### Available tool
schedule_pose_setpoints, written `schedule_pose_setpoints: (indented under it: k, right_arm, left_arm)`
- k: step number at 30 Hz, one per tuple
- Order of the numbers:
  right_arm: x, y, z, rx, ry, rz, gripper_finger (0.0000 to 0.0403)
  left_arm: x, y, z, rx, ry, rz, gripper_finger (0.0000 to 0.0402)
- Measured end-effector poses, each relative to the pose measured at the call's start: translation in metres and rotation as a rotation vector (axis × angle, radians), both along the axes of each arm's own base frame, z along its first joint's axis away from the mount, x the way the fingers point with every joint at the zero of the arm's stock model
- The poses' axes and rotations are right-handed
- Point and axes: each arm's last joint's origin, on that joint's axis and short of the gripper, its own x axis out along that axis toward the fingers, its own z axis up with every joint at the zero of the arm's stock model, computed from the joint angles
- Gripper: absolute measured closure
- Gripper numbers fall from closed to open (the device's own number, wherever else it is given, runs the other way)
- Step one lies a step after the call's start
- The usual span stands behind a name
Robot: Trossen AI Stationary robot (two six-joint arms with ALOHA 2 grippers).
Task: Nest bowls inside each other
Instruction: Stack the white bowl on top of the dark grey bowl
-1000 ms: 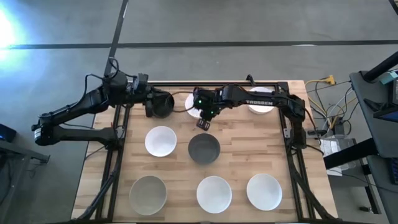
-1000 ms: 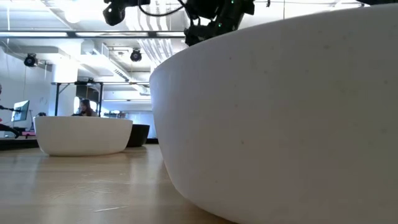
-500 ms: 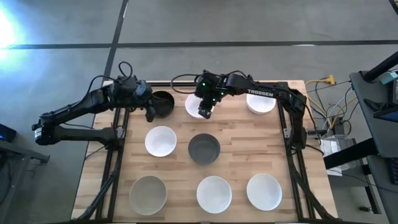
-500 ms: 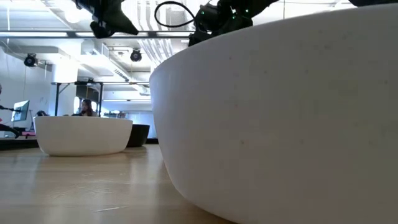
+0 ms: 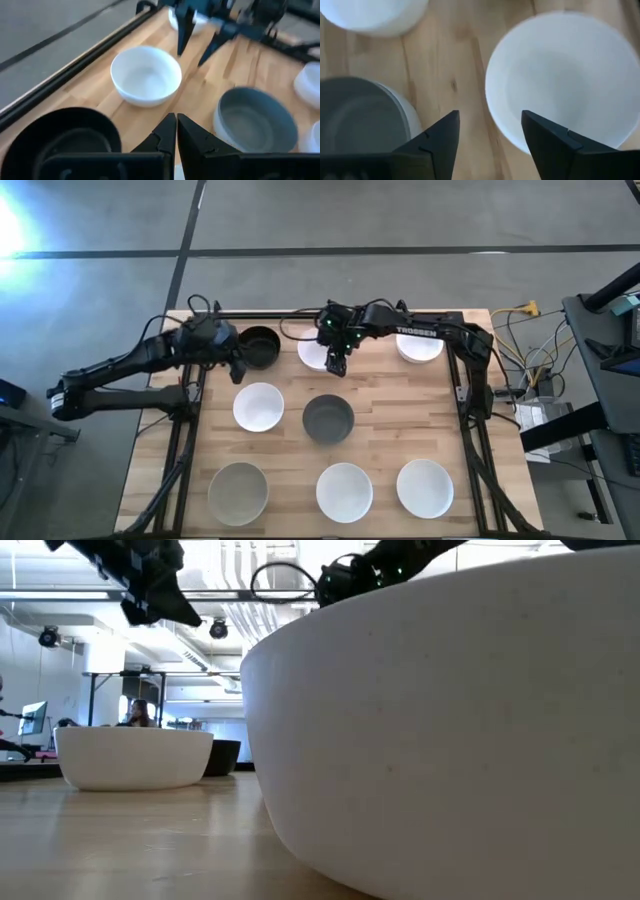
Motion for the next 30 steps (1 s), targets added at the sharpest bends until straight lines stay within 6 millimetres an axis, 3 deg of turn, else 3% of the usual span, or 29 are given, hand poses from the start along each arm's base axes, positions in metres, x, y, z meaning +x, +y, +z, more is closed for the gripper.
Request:
schedule_pose_setpoints:
  k: [8,17,30]
  right_arm:
    - [0.002,-0.002,-0.017,0.02,-0.062,0.003,0.0199]
    - [-0.001,-0.014,-0.022,0.035,-0.089,-0.055,0.0199]
    - [0.008,-0.015,-0.079,0.103,0.04,-0.047,0.02]
  left_arm:
    - [-0.011,-0.005,-0.017,-0.027,-0.198,0.044,0.0402]
    - [-0.013,-0.006,-0.031,-0.054,-0.208,0.055,0.0402]
    - [-0.012,-0.006,-0.031,-0.059,-0.224,0.032,0.0402]
